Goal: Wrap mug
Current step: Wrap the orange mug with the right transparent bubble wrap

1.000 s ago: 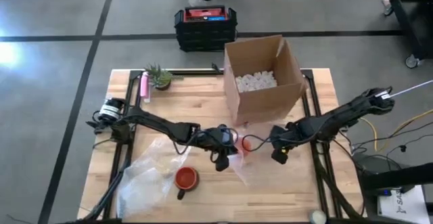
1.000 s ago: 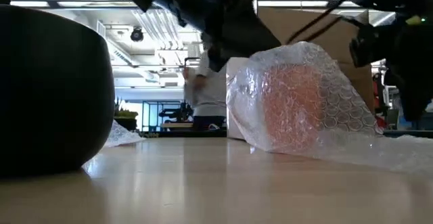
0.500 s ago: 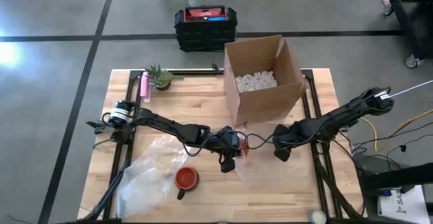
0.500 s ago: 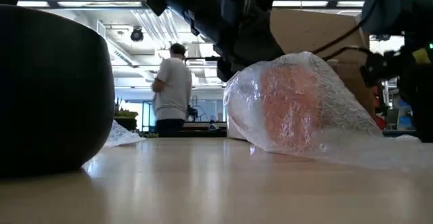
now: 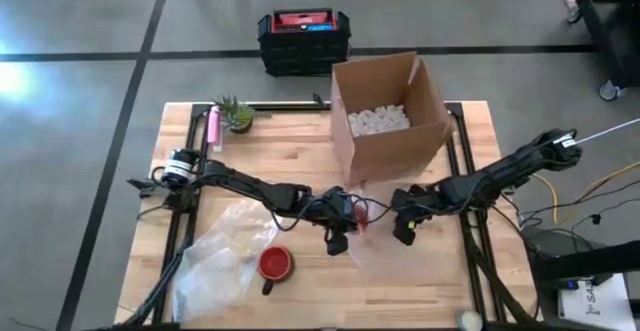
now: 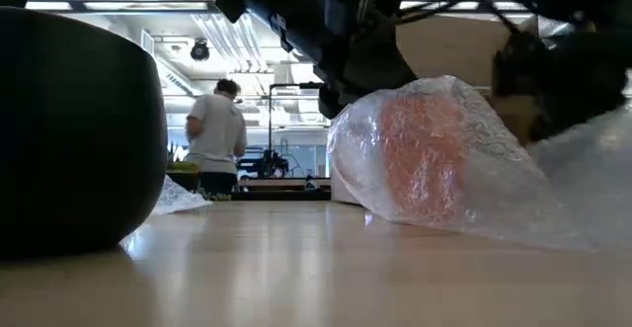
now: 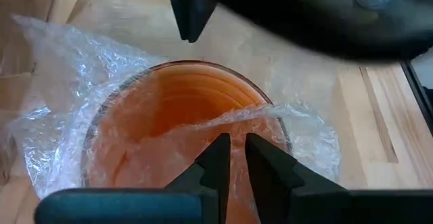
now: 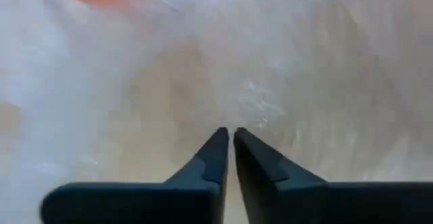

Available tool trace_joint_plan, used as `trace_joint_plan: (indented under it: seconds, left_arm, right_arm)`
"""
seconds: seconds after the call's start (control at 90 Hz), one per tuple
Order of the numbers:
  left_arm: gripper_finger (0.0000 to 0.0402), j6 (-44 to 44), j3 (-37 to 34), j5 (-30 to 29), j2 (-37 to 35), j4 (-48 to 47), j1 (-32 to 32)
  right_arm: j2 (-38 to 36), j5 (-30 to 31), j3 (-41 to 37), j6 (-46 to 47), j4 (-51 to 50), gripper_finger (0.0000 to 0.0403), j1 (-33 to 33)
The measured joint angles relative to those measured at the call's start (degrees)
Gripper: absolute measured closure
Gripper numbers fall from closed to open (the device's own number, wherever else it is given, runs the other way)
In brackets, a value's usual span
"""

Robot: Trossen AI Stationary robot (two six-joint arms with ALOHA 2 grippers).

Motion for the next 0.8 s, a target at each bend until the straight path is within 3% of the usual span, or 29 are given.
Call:
trace_joint_plan:
  seconds: [0.189,0.311,0.589,0.8]
  left_arm:
    - [0.0365,0.0,0.0,0.0,0.0,0.1,0.0]
    - [0.0365,0.0,-0.1,0.1,0.0,0.0,0.0]
    - [0.0365,-0.2,-0.1,0.1,0.0,-0.3,0.0]
    - [0.0365,-0.2,-0.1,0.1,0.0,-0.3,0.0]
  right_arm:
    - [-0.7,0.0,7.1,-7.1,0.6,0.04,0.0]
    - [-1.0,0.0,10.9,-7.6,-4.6,0.0395,0.0]
    - [-0.9,3.3,9.0,9.6,-31.8,0.0371,0.0]
    - [0.0,4.1,0.3,18.0,-30.5,0.0289,0.0]
